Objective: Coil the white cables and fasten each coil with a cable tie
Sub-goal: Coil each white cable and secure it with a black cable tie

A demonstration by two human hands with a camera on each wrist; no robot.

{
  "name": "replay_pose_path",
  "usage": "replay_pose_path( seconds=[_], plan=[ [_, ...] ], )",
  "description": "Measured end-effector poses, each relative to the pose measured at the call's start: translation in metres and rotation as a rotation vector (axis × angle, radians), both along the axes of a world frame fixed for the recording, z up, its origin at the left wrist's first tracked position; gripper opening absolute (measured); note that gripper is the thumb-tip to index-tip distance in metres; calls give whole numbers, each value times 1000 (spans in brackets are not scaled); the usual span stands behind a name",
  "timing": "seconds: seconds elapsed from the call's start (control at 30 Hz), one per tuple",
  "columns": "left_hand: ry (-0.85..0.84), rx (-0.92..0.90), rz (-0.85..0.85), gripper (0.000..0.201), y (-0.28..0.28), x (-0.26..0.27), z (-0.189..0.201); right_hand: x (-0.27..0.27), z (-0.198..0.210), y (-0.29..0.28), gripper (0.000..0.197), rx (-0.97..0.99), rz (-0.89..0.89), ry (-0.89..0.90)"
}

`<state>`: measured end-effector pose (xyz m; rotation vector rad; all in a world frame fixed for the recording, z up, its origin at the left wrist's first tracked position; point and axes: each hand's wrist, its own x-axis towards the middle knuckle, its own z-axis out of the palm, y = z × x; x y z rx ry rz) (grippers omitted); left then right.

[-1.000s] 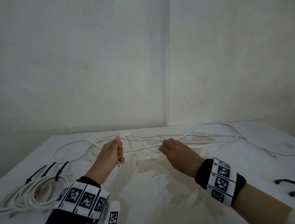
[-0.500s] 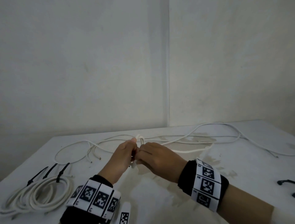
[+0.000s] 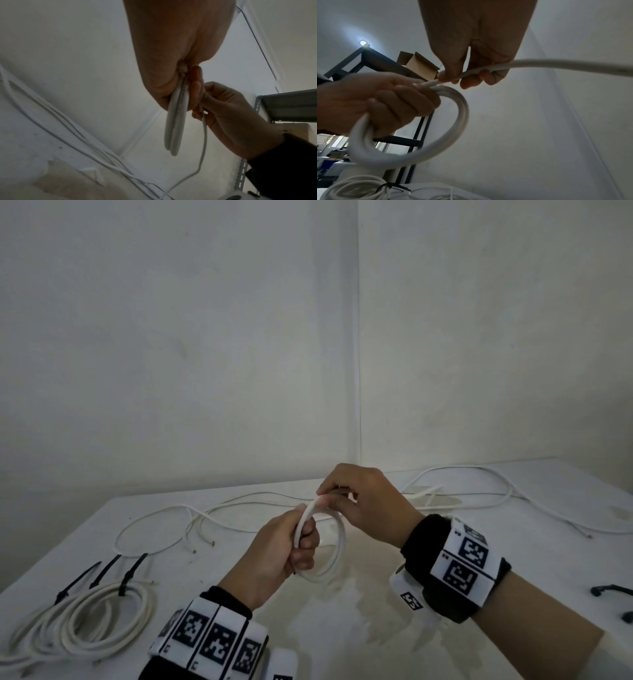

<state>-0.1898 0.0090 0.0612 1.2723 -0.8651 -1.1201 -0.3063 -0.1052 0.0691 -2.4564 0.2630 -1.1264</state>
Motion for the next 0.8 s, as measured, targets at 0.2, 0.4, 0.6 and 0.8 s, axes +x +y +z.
replay_pose_path(
  seconds=[0.2,0.4,0.6,0.8],
  plan=[
    [7,-7,-26,44,6,0,0,-7,-3,-16,11,121,-67,-19],
    [193,-121,88,41,6,6,3,-14,-16,-28,19,201,-168,38],
    [331,-237,227,43,4,20,9,-24,-30,-35,4,276,-217,106],
    [408,-371,389,42,8,43,19,-34,-45,-55,6,221,-326,197]
  ],
)
